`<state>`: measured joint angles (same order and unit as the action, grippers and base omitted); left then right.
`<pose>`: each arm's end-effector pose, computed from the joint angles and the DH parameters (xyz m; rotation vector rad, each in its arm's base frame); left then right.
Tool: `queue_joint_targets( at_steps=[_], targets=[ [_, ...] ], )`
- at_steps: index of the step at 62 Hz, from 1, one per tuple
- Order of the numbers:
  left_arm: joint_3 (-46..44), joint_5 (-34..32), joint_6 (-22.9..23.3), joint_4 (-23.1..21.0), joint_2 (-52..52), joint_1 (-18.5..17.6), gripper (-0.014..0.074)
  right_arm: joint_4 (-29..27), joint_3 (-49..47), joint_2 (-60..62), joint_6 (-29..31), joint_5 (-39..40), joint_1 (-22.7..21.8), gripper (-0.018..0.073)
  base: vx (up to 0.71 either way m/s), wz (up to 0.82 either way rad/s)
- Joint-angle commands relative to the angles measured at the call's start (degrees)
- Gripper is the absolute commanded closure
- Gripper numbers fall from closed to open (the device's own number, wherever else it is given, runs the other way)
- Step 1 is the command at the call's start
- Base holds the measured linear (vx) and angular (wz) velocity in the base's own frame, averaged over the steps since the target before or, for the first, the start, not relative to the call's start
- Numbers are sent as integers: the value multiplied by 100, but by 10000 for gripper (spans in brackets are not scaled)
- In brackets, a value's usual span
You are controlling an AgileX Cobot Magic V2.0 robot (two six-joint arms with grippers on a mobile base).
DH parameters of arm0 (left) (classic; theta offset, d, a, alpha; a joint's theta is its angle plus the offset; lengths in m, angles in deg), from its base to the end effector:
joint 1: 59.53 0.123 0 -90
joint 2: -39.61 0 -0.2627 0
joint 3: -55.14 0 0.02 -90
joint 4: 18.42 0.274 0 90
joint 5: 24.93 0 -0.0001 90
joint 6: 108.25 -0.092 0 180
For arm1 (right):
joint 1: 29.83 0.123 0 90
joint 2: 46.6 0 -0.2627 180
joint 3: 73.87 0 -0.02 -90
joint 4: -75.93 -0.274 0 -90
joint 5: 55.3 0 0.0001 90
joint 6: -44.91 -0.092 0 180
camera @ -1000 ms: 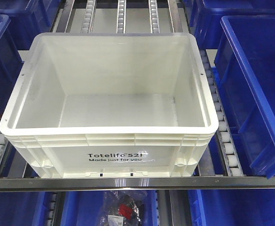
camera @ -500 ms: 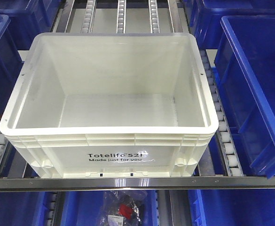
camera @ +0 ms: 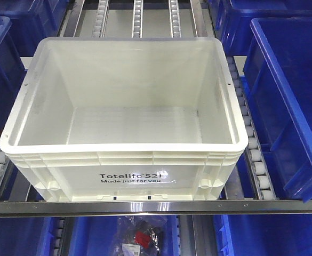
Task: Move bin from left to right shelf
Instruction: 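Move both open grippers over the white crate's side walls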
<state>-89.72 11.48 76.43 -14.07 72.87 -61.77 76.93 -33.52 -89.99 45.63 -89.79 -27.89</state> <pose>0.1167 -0.0004 0.3631 -0.0148 1.8276 -0.0009 0.1602 0.0045 0.3096 -0.0566 2.0626 -0.0059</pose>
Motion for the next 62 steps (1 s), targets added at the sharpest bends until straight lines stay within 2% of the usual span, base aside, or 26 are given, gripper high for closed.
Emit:
queue_joint_targets(
  at_steps=[1, 5, 11, 19, 23, 30, 37, 41, 45, 51, 62],
  targets=[
    [-414, -317, -195, -83, 359, -36, 8, -100, -411, -231, 292, 135, 8, -67, 0, 0],
    [-697, -112, -657, -210, 645, -36, 8, -256, -641, -437, 529, -100, 28, -67, 0, 0],
    [-1044, 136, -976, -625, 1047, -131, 8, -528, -913, -747, 704, -254, 234, -67, 0, 0],
    [-1323, 320, -1025, -695, 1542, -208, 3, -556, -1224, -1159, 721, -402, 636, -67, 0, 0],
    [-1429, 366, -1071, -961, 1783, -298, -3, -555, -1436, -1416, 726, -514, 889, -67, 0, 0],
    [-1490, 394, -1394, -1071, 2145, -702, 0, -316, -1888, -1901, 646, -770, 1467, -67, 0, 0],
    [-1490, 411, -1484, -1009, 2532, -973, 1, 377, -2334, -2453, -72, -1119, 1951, -64, 0, 0],
    [-1490, 305, -1368, -954, 2754, -973, 2, 727, -2605, -2762, -620, -1292, 2011, -64, 0, 0],
    [-1490, 95, -1051, -917, 2993, -973, 2, 871, -2861, -3059, -1019, -1444, 2011, -64, 0, 0],
    [-1602, 111, -651, -827, 3363, -968, 2, 880, -3210, -3480, -1240, -1560, 2011, -62, 0, 0],
    [-2303, 711, 100, -206, 4131, -968, 2, 796, -3654, -4077, -1380, -1562, 2011, -55, 0, 0]
  ],
)
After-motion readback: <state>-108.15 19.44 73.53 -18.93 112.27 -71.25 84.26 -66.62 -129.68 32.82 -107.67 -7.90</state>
